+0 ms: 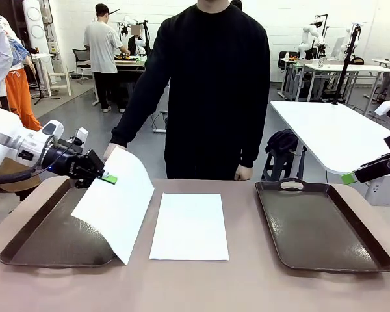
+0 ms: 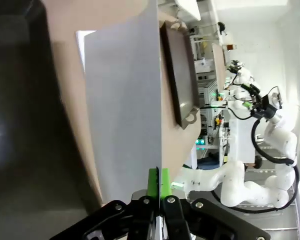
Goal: Sort the A4 documents.
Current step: Place the A4 Paper in the designated Handle tray.
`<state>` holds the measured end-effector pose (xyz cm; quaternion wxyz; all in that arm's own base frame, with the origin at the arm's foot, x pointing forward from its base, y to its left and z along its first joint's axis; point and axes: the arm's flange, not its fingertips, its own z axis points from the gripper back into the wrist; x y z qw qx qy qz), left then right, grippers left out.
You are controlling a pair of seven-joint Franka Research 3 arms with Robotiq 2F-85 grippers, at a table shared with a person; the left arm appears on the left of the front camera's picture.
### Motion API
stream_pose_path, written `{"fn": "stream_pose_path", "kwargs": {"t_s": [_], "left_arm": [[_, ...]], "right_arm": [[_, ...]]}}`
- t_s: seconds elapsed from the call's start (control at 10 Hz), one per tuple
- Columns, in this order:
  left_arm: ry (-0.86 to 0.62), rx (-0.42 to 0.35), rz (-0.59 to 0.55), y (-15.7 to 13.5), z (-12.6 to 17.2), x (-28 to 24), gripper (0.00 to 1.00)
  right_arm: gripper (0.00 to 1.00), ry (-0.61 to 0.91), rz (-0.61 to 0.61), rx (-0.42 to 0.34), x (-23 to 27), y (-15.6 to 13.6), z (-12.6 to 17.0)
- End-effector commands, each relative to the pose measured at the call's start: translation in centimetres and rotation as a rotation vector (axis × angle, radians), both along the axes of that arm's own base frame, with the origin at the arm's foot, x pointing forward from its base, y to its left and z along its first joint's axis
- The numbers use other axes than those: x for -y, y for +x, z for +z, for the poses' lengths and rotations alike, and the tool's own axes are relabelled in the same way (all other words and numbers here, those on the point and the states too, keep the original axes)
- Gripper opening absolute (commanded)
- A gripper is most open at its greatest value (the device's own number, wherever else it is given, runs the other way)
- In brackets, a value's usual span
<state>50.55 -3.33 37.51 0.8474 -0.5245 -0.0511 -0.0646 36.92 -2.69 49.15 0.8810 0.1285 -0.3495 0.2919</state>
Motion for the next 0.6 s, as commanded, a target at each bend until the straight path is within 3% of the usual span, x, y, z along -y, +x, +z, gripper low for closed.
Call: {"fn": "stream_pose_path", "kwargs": {"t_s": [0.0,0.5], "left_arm": [[0.014,0.010,-0.025,0.9,-1.0,-1.2,0.01],[0.246,-0.018,-0.022,3.1,-2.0,-3.9,0.01]], "right_arm": [[1.00,0.010,0.004,-0.002,0.0,0.0,-0.1],[1.00,0.010,0.004,-0.002,0.0,0.0,-0.1]]}}
